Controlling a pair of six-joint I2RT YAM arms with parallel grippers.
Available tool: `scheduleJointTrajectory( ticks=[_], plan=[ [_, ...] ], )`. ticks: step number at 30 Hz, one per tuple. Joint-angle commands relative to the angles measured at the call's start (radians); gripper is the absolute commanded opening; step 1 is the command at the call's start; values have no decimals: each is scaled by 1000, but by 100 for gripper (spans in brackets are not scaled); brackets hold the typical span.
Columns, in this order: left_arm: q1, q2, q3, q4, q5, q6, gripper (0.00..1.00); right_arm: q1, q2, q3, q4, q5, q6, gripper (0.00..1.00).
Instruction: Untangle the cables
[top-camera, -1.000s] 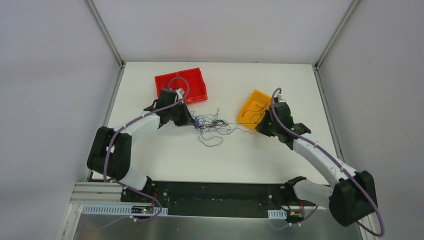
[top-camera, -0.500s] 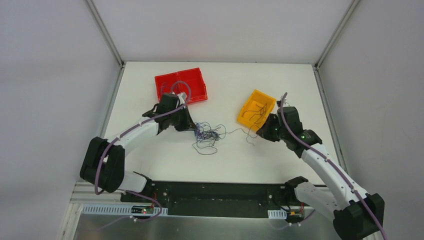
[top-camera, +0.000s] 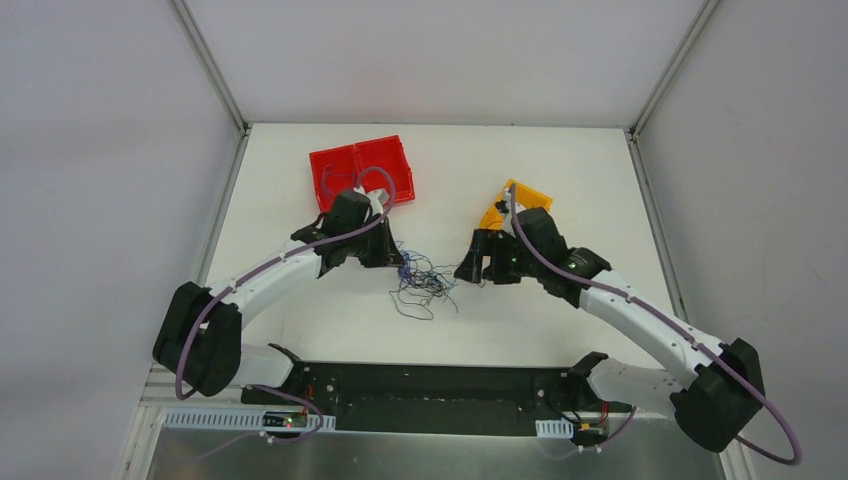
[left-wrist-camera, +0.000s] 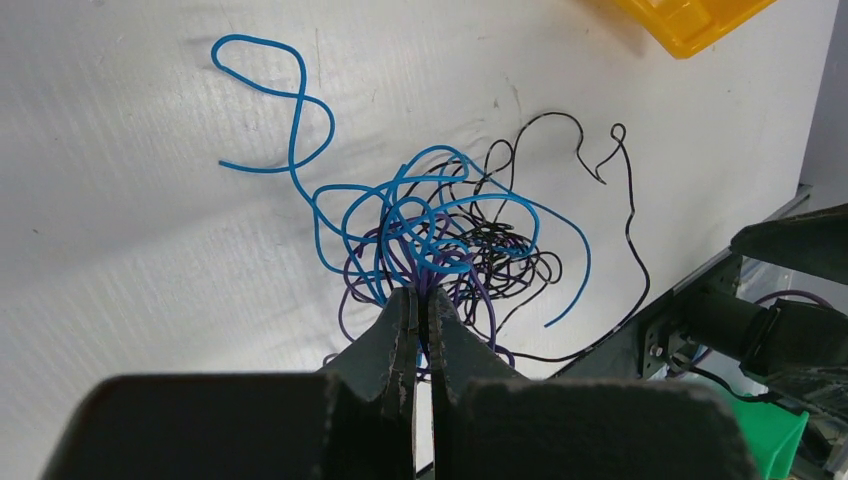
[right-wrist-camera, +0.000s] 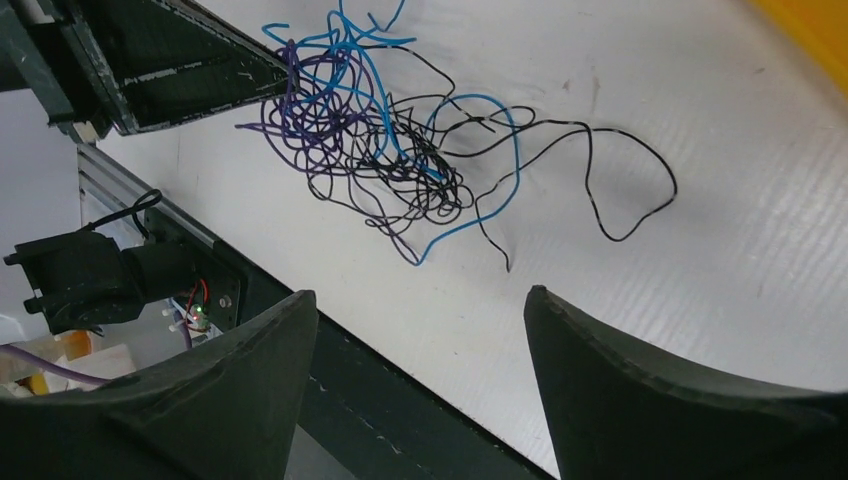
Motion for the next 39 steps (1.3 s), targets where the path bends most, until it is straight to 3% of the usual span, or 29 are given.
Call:
scheduleJointTrajectory(
  ticks=[1, 5, 11, 16, 23, 29, 39],
  plan=[
    [-35, -32, 54, -33, -62, 31, 0, 57, 80, 73, 93, 60, 52, 81],
    [-44, -2, 85, -81, -98, 11, 0, 120, 144, 95, 182, 92, 164, 88],
    [-52, 4, 91, -82, -130, -20, 0, 240, 235, 95, 256, 274, 275, 84],
    [-53, 14, 96, -81, -120, -19, 0, 269, 306, 91, 372, 316, 319, 71],
    [-53, -1, 98, -99, -143, -11, 0, 272, 373, 134, 379, 372, 294, 55],
    [-52, -6, 94, -126, -191, -1, 0, 272, 345, 120, 357, 395, 287, 3],
    [20, -36, 20, -135, -265, -66, 0, 226, 98, 14, 172, 511, 238, 0]
  ],
)
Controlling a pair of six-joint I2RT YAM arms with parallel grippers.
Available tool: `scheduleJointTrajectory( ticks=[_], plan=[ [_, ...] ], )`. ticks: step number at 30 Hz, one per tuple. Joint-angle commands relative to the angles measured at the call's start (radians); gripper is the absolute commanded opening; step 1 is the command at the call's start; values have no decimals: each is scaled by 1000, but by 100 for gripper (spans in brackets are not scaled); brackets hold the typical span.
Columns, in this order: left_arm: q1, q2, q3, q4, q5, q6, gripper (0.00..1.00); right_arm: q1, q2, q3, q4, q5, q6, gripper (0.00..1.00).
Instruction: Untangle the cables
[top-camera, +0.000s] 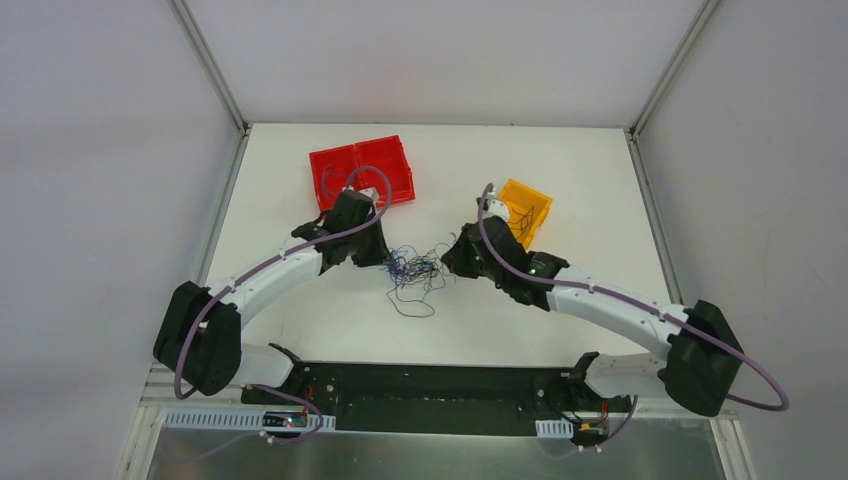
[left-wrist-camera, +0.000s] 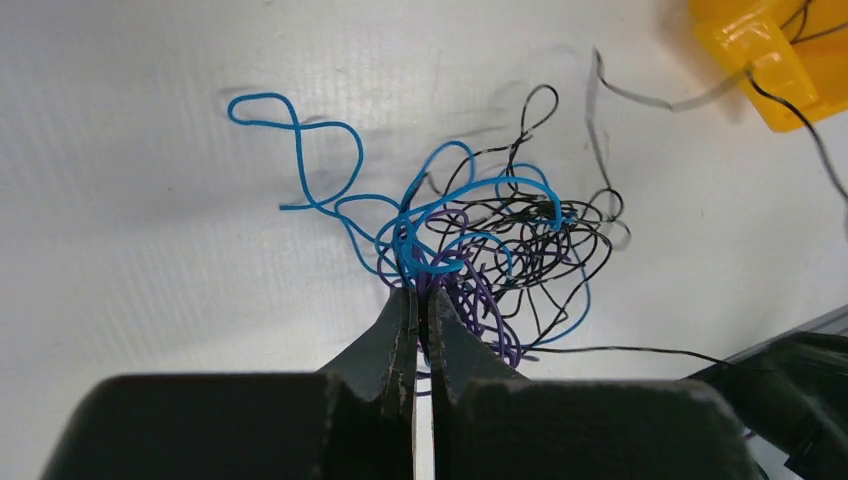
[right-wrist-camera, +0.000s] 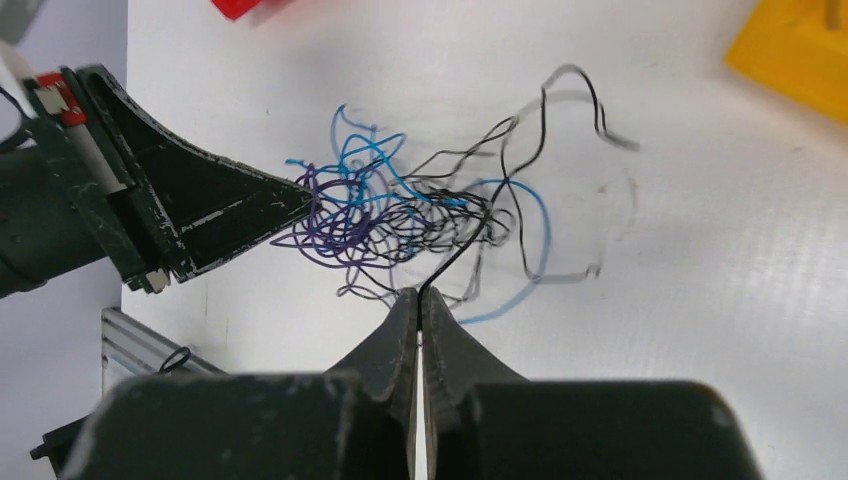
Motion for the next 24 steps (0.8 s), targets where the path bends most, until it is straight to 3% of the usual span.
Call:
scheduleJointTrajectory(
  ticks=[1, 12, 24],
  plan=[
    [56, -50, -38, -18, -55, -38, 0, -48, -187, -59, -123, 100, -35, 0],
    [113, -113, -79, -70, -136, -67, 0, -263, -561, -138, -413, 167, -88, 0],
    [119, -128, 19, -376, -554, -174, 0, -413, -618, -73, -561, 285, -137, 0]
  ],
)
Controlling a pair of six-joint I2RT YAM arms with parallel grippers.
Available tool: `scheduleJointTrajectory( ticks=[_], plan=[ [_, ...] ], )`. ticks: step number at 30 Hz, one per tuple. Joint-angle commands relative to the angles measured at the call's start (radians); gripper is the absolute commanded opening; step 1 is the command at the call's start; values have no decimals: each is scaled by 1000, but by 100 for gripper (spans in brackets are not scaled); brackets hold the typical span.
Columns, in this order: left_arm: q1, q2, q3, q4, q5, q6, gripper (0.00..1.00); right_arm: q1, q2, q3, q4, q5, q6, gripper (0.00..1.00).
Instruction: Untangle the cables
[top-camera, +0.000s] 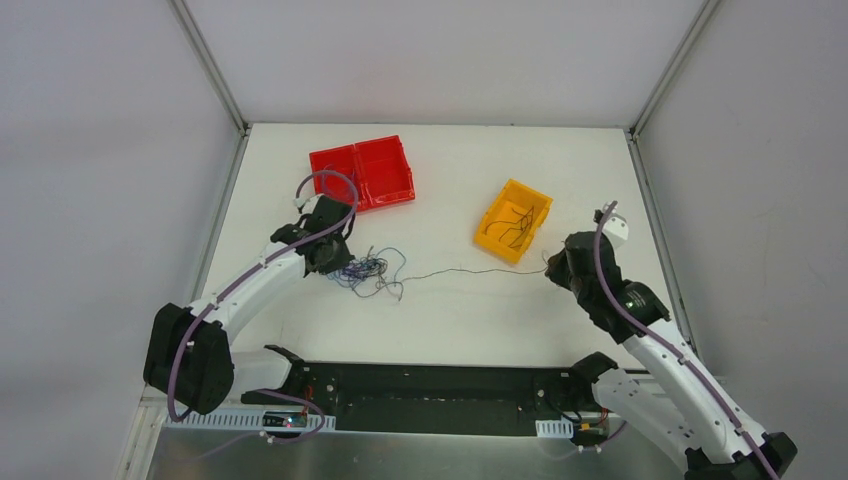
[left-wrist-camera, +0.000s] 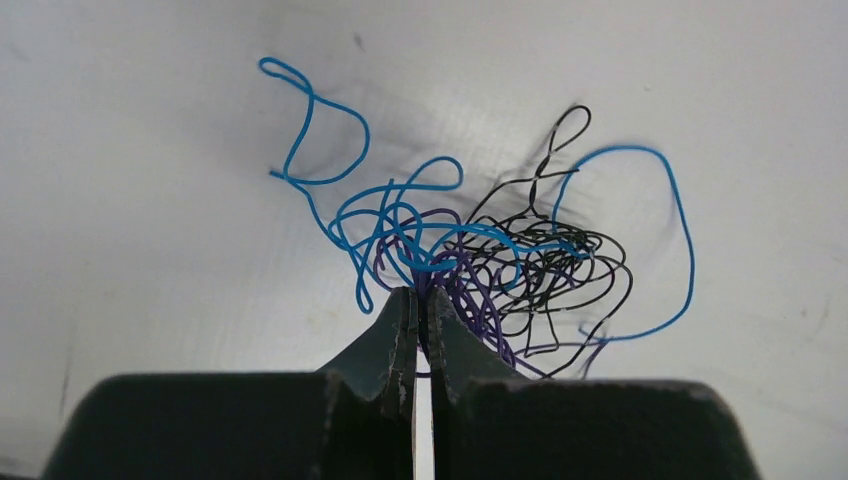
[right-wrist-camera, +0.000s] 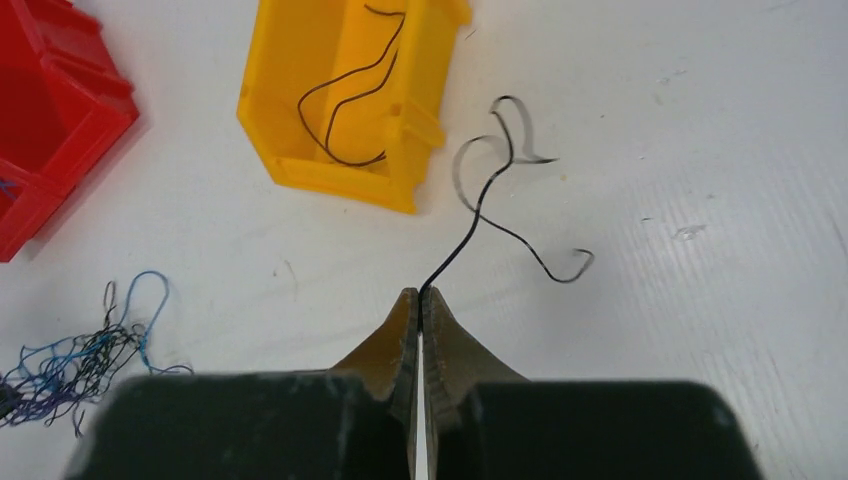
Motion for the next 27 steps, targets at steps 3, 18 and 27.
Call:
scheduleJointTrajectory(
  ticks=[3, 18, 27],
  plan=[
    [11, -35, 61, -174, -243, -73, 0, -67, -35, 52, -46, 33, -48, 0],
    [16, -61, 83, -180, -214, -30, 0, -96, -24, 32, 62, -364, -145, 0],
    [16, -48, 92, -146, -144, 4, 0, -84, 78, 6, 126, -679, -163, 0]
  ],
)
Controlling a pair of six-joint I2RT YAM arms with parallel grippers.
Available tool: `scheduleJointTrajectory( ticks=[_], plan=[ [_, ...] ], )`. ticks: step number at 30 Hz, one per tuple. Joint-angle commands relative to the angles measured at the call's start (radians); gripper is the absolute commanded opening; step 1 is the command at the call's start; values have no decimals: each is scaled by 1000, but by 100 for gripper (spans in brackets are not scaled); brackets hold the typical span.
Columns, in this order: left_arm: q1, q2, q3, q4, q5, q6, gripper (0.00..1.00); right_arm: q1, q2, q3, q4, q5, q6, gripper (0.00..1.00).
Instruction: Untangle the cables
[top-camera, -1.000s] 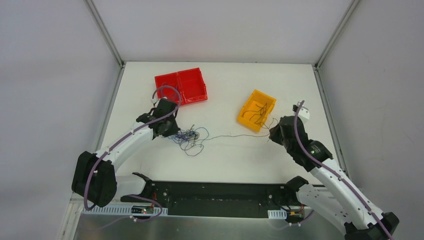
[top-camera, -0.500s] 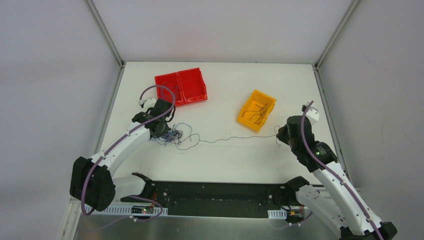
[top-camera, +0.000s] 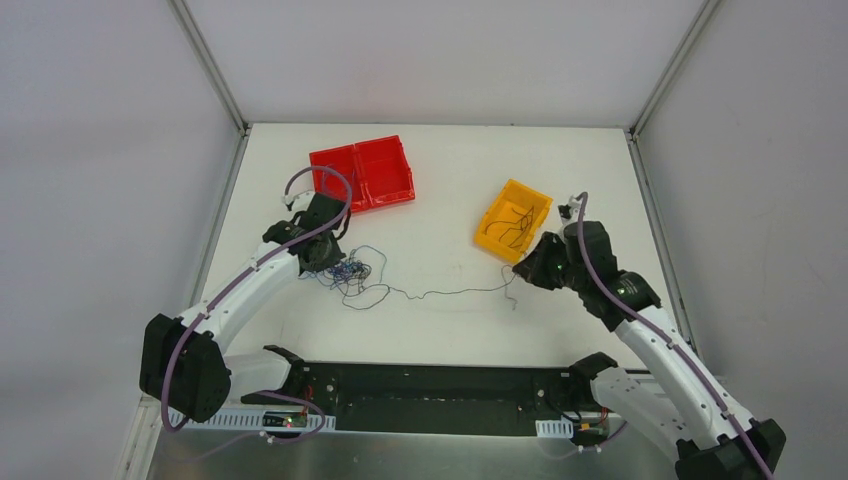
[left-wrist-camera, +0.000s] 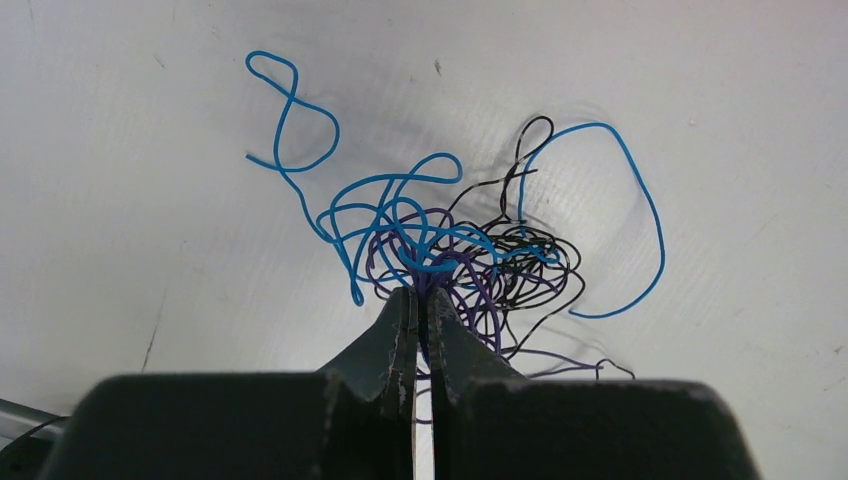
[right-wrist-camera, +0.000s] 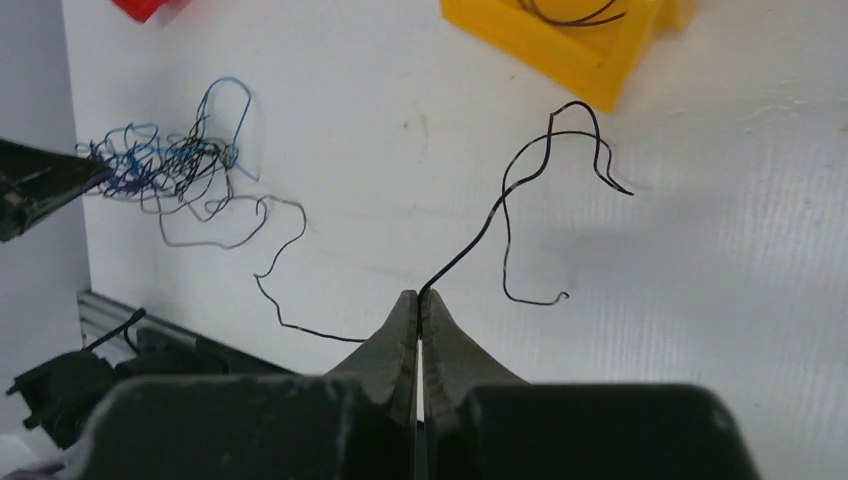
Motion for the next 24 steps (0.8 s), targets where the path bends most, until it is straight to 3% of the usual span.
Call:
scheduleJointTrajectory(
  ticks=[1, 4, 7, 9, 13, 17, 24],
  plan=[
    [8, -12, 26, 14, 25, 29, 0, 14, 20, 0, 60, -211, -47, 0],
    [9, -22, 22, 23, 39, 46, 0, 26, 37, 11, 36, -205, -64, 5],
    [9, -31, 15, 44, 69, 69, 0, 31, 39, 15, 44, -247, -82, 45],
    [9, -36, 12, 54, 81, 79, 0, 40, 40, 19, 59, -250, -76, 60],
    [9, -47, 12, 63, 87, 90, 0, 82, 87, 47, 91, -267, -71, 64],
    [9, -55, 14, 69, 92, 98, 0, 208, 173, 88, 152, -233, -57, 68],
    [9, -62, 19, 70, 92, 109, 0, 388, 424, 184, 238, -198, -222, 70]
  ],
)
